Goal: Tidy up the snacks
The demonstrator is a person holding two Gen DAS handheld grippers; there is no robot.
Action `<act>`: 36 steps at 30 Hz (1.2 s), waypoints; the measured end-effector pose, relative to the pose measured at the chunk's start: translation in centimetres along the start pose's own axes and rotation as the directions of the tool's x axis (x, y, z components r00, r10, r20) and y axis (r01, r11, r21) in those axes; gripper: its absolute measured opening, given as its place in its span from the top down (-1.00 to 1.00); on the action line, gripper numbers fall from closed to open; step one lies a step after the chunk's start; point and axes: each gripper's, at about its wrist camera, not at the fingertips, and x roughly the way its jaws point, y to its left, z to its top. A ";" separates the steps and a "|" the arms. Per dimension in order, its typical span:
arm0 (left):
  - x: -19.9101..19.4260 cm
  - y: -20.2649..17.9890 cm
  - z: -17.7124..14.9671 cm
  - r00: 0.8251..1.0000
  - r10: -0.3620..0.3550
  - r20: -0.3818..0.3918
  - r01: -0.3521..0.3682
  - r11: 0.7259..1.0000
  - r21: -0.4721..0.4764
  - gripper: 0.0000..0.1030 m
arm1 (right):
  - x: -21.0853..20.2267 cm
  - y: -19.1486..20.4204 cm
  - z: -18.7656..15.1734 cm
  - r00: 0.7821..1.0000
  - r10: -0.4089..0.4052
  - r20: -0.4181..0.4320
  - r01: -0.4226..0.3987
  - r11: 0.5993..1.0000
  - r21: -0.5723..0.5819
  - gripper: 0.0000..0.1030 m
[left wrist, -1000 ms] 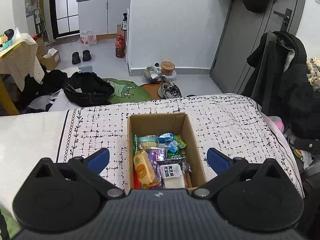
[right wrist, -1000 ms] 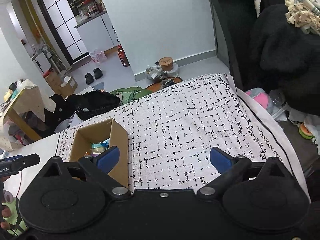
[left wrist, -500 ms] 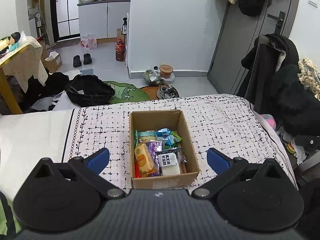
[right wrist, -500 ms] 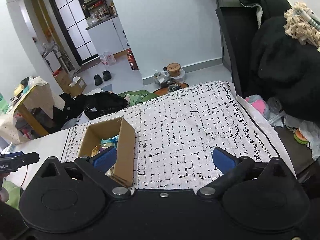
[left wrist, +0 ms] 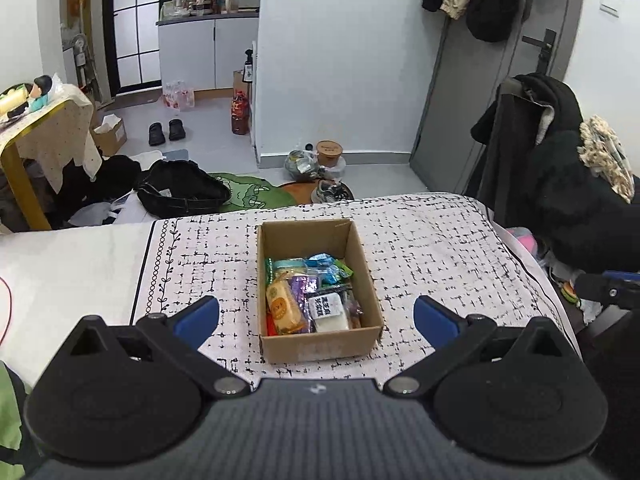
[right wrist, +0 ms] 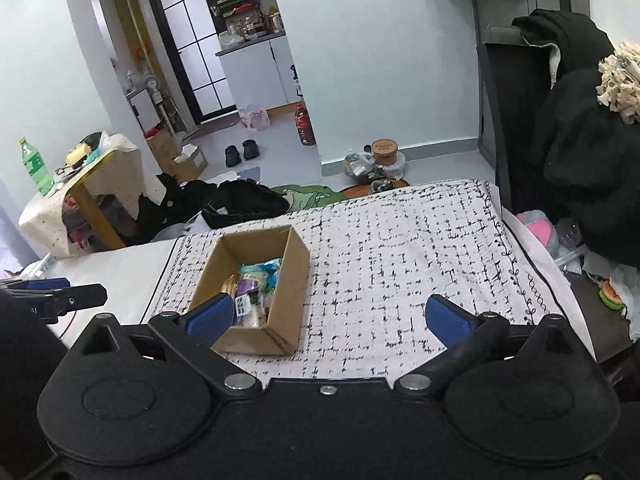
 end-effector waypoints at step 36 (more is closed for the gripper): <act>-2.0 -0.7 -1.2 1.000 -0.004 0.005 0.004 1.000 -0.024 -1.00 | -3.5 0.2 -1.2 1.000 -0.018 0.020 0.018 1.000 0.009 -1.00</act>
